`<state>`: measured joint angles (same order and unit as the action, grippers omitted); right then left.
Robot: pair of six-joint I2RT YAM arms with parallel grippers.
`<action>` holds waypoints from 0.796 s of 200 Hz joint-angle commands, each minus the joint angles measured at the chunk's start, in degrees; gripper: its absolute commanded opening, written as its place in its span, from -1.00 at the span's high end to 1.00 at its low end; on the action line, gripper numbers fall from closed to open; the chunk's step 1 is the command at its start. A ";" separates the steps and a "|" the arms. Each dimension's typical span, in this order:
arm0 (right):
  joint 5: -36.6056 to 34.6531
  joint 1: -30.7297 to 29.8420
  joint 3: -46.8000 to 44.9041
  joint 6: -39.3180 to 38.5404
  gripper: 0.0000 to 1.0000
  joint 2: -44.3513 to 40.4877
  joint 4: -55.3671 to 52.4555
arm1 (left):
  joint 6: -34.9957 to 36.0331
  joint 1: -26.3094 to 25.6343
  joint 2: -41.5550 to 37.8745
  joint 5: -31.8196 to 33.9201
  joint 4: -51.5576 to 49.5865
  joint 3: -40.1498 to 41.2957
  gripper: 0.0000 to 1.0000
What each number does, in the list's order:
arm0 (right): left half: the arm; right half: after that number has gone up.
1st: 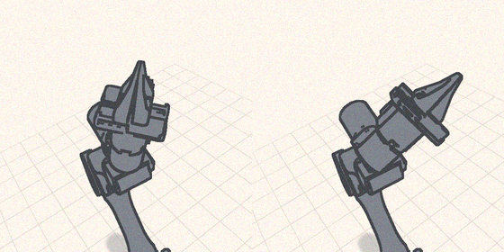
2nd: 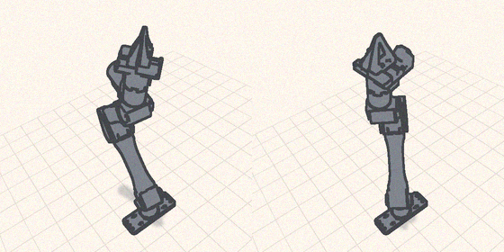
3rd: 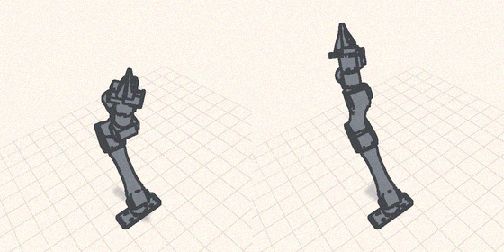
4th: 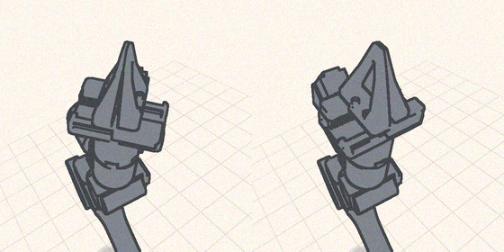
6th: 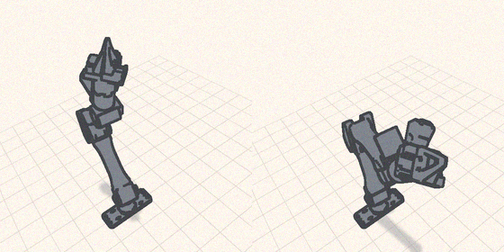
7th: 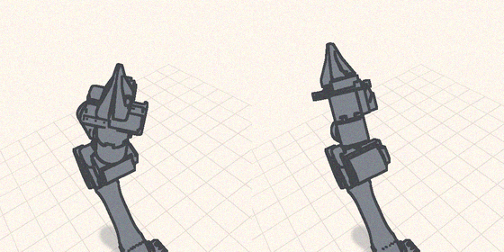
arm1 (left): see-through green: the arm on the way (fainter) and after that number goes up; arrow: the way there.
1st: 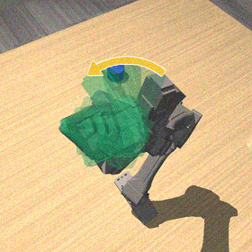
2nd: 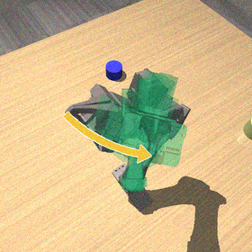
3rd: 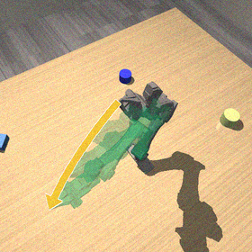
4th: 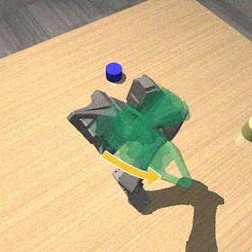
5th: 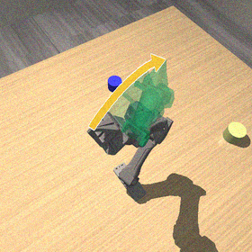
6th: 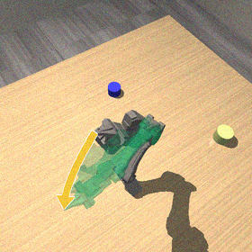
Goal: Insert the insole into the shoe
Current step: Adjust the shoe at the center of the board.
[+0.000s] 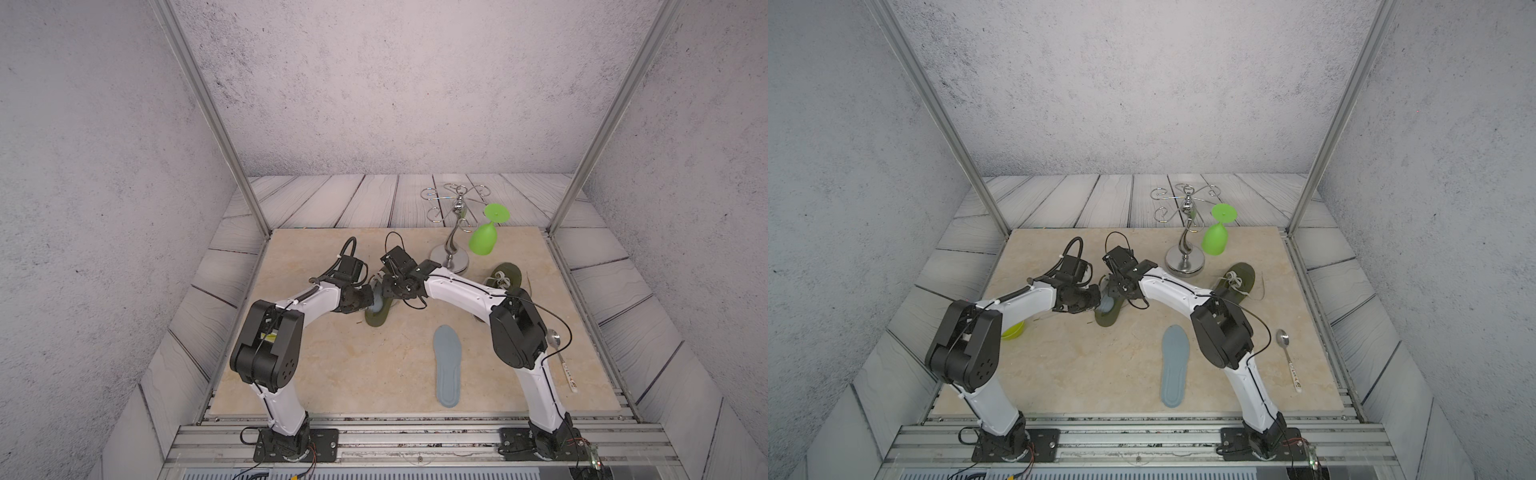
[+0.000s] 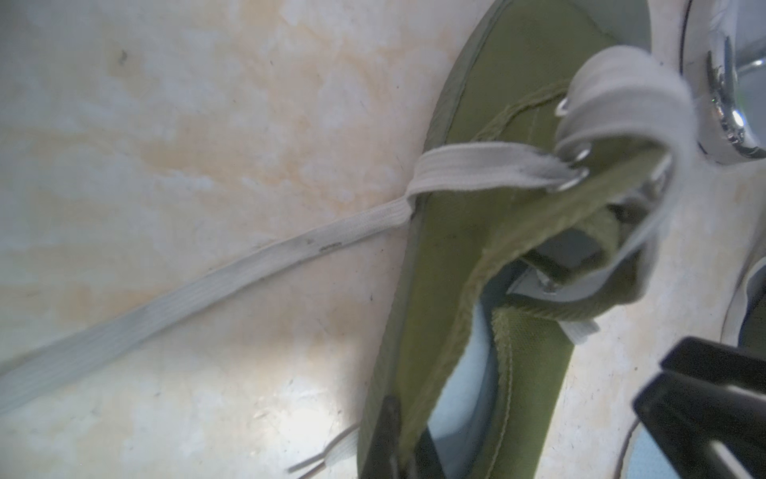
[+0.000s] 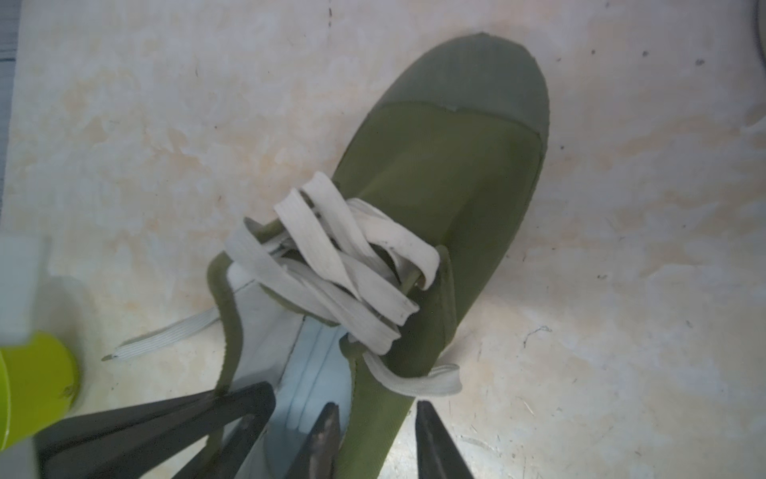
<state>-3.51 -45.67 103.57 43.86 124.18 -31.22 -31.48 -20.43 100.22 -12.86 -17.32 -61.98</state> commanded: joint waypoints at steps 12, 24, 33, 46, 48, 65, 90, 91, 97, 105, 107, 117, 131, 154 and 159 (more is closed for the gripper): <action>3.69 1.45 -0.25 -1.13 0.34 1.89 3.69 | 1.28 2.04 -2.22 -6.40 4.91 2.45 1.00; 4.77 1.79 -0.46 -2.15 0.33 1.75 4.14 | 1.59 3.23 -2.53 -10.07 7.37 3.82 1.00; 6.09 1.94 -0.48 -3.20 0.33 1.94 4.34 | 1.95 3.99 -2.51 -12.00 7.78 4.06 1.00; 6.76 2.12 -0.53 -3.78 0.32 1.97 4.41 | 3.42 4.34 -2.45 -13.82 7.67 4.02 1.00; 7.21 2.20 -0.59 -3.86 0.32 2.08 4.61 | 3.62 4.41 -2.41 -14.00 7.59 4.03 1.00; 8.88 2.52 0.06 -4.39 0.32 2.84 4.48 | 4.65 4.69 -2.36 -16.02 8.10 4.24 1.00; 9.09 2.52 2.62 -5.92 0.32 4.23 1.72 | 4.95 4.78 -2.97 -17.46 9.18 5.02 1.00; 9.07 2.52 2.74 -5.95 0.33 4.27 1.49 | 4.94 4.78 -2.99 -17.46 9.21 5.06 1.00; 8.87 2.43 3.12 -6.04 0.33 4.27 0.83 | 4.94 4.78 -3.10 -17.37 9.32 5.18 1.00; 8.61 2.35 2.76 -6.00 0.34 3.86 0.88 | 4.87 4.78 -3.04 -17.29 9.20 5.11 1.00; 8.43 2.34 2.67 -5.98 0.34 3.72 0.83 | 4.86 4.82 -3.02 -17.22 9.12 5.07 1.00; 7.76 2.12 1.73 -5.89 0.34 3.05 1.19 | 4.81 4.87 -2.76 -17.35 8.88 4.93 1.00; 7.99 2.12 0.96 -5.74 0.34 2.97 1.39 | 4.69 4.87 -2.67 -17.30 8.88 4.79 1.00; 7.29 2.08 1.45 -5.38 0.35 3.76 -0.66 | 4.68 4.87 -2.84 -16.57 8.36 4.58 1.00; 6.77 2.08 1.50 -5.23 0.35 3.66 -1.13 | 4.63 4.87 -2.97 -16.45 8.29 4.59 1.00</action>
<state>4.43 -43.33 105.03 38.85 125.25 -29.12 -27.40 -15.75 99.46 -28.08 -10.70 -56.93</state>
